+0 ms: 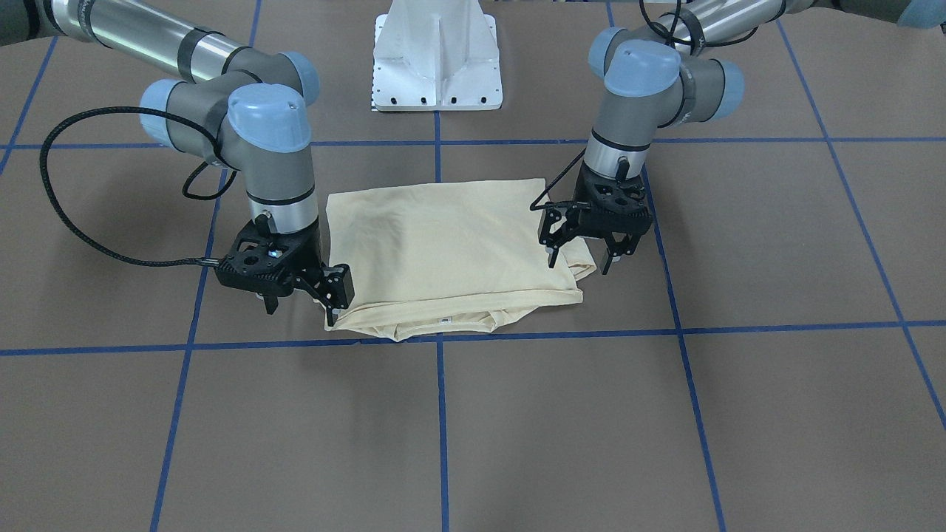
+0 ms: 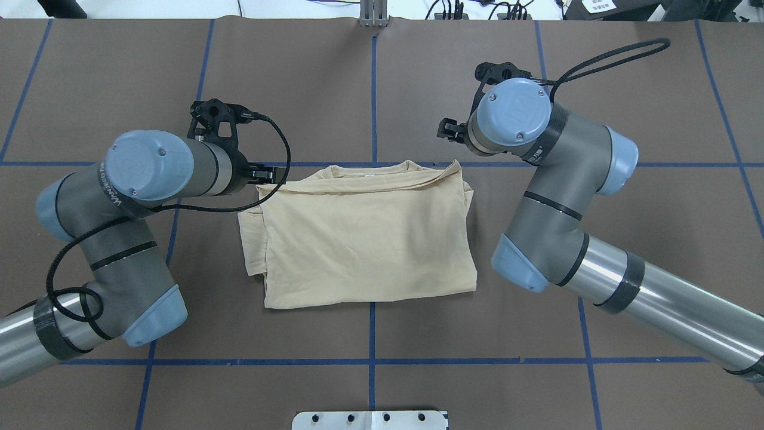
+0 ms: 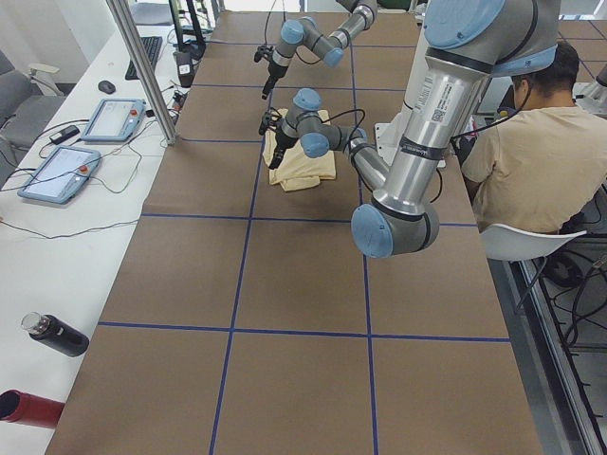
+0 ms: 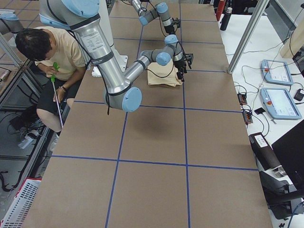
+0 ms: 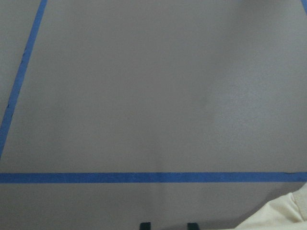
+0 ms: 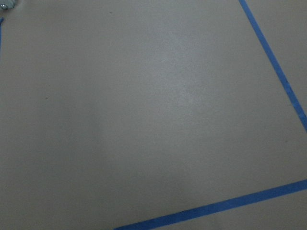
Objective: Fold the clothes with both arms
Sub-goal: 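Move the left gripper to the shirt's side edge while the right arm withdraws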
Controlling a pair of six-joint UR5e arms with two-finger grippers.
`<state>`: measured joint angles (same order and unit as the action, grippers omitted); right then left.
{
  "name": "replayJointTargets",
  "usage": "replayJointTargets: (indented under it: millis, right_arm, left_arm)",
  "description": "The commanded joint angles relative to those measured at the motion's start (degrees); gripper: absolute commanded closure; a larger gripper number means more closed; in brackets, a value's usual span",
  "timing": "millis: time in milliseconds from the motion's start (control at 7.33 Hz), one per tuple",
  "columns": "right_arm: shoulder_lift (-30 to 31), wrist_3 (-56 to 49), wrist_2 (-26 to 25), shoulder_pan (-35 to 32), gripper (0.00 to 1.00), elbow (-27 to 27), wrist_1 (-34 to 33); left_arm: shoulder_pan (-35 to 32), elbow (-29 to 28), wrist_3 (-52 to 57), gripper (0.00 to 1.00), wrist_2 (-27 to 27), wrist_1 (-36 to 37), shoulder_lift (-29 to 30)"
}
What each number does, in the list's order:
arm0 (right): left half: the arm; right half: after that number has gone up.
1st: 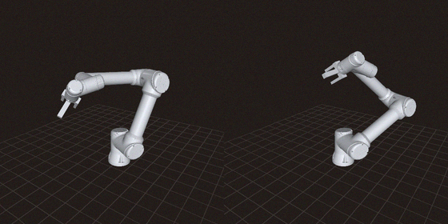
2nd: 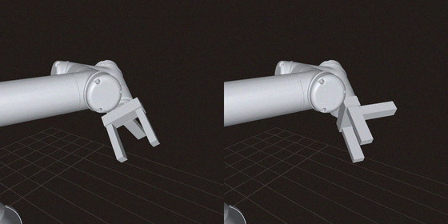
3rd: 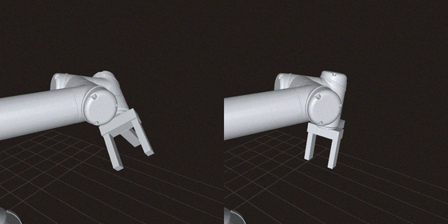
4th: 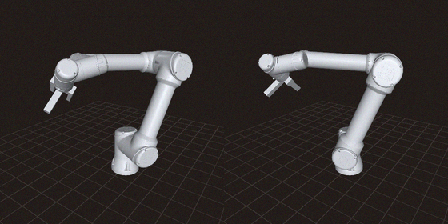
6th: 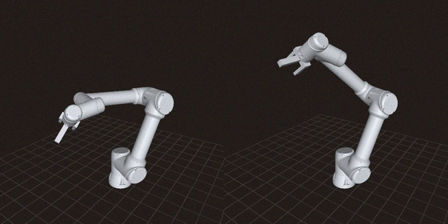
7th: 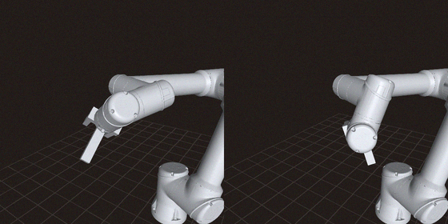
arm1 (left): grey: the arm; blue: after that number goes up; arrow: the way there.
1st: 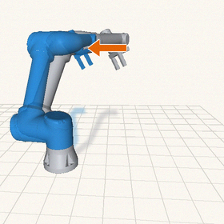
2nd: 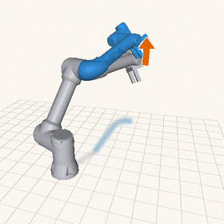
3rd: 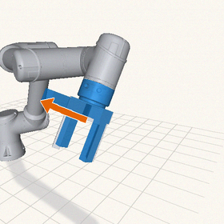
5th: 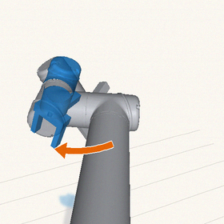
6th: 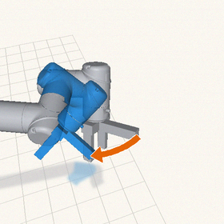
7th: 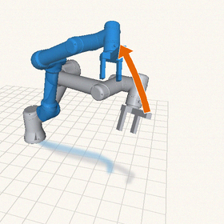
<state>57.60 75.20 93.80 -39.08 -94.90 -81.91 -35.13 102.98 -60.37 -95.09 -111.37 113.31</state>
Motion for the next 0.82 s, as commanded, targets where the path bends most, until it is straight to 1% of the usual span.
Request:
replayJointTargets:
  millis: [0, 136, 273, 409, 545, 682]
  right_arm:
    - [8.0, -6.3, 5.5, -3.0, 0.00, -8.7, 0.2]
    - [11.4, -8.9, 6.0, -3.9, 0.00, -10.8, 2.0]
    - [14.6, -9.8, 7.2, -4.5, 0.00, -10.7, 7.3]
    - [17.6, -12.2, 11.2, -6.8, 0.00, -10.7, 10.3]
    - [19.6, -15.8, 13.2, -8.8, 0.00, -10.7, 11.3]
    - [19.9, -16.4, 13.3, -9.2, 0.00, -10.7, 11.3]
  left_arm:
    - [0.8, 6.3, -2.8, 0.00, -3.6, -0.2, -6.0]
    - [5.0, 7.5, -7.0, 0.00, -3.0, -1.3, -8.3]
    - [9.2, 7.4, -10.9, 0.00, -1.3, -6.1, -10.9]
    - [13.1, 7.4, -14.6, 0.02, 1.4, -8.4, -12.1]
    - [16.0, 7.3, -18.0, 0.11, 3.1, -8.4, -12.1]
    - [18.0, 7.1, -19.2, 0.29, 3.4, -8.4, -12.1]
